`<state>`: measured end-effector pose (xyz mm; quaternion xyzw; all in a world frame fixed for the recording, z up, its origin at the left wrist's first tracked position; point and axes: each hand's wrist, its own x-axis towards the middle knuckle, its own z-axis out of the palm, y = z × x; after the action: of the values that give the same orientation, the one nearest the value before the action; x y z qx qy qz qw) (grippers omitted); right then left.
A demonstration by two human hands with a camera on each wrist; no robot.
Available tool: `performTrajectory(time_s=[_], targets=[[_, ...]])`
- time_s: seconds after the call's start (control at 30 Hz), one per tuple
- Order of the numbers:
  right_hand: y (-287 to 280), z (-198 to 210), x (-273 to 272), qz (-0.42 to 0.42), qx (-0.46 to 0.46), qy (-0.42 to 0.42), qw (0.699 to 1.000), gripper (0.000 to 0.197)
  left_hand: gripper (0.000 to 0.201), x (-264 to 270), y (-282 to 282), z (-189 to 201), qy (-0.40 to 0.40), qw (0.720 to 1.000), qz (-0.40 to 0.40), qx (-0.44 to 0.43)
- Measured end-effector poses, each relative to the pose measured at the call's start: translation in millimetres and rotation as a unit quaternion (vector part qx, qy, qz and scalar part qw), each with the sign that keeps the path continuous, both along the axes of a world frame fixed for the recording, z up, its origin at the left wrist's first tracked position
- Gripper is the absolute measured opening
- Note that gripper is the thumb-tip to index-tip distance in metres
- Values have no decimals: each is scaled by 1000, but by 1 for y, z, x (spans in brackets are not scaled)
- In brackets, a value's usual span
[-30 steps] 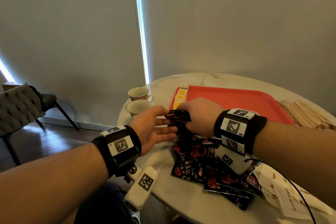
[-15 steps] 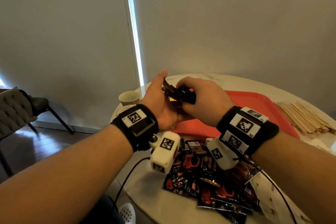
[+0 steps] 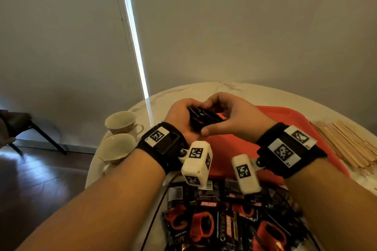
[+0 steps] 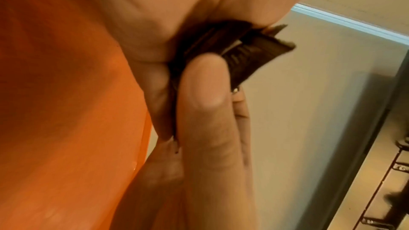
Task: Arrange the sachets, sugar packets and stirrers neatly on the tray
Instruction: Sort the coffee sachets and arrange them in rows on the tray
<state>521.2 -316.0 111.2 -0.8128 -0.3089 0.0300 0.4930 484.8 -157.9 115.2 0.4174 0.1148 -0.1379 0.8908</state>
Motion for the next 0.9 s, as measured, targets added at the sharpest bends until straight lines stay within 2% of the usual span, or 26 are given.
performTrajectory(time_s=[0.1, 0.23, 0.3, 0.4, 0.47, 0.53, 0.63, 0.77, 0.9], targets=[[-4, 1, 16, 8, 3, 28, 1000, 58, 33, 15, -2, -3, -6, 1000, 4, 6], [-3, -3, 33, -6, 72, 25, 997, 50, 33, 30, -6, -10, -21, 1000, 6, 13], [-2, -8, 39, -2, 175, 52, 983, 51, 34, 36, -6, -15, -25, 999, 11, 16], [-3, -11, 46, -5, 321, 147, 936, 49, 35, 42, 0, -21, -33, 997, 40, 49], [-3, -13, 47, -11, 331, 180, 926, 60, 39, 42, 2, -22, -39, 996, 54, 61], [-2, -16, 48, -19, 312, 195, 930, 68, 34, 40, 1, -23, -45, 994, 54, 78], [1, -21, 51, -33, 306, 214, 927, 70, 30, 36, -1, -27, -52, 993, 60, 86], [2, -27, 52, -31, 304, 232, 924, 53, 33, 34, 0, -28, -62, 992, 79, 75], [2, -27, 54, -74, 349, 195, 914, 32, 36, 37, 2, -28, -49, 991, 98, 81]])
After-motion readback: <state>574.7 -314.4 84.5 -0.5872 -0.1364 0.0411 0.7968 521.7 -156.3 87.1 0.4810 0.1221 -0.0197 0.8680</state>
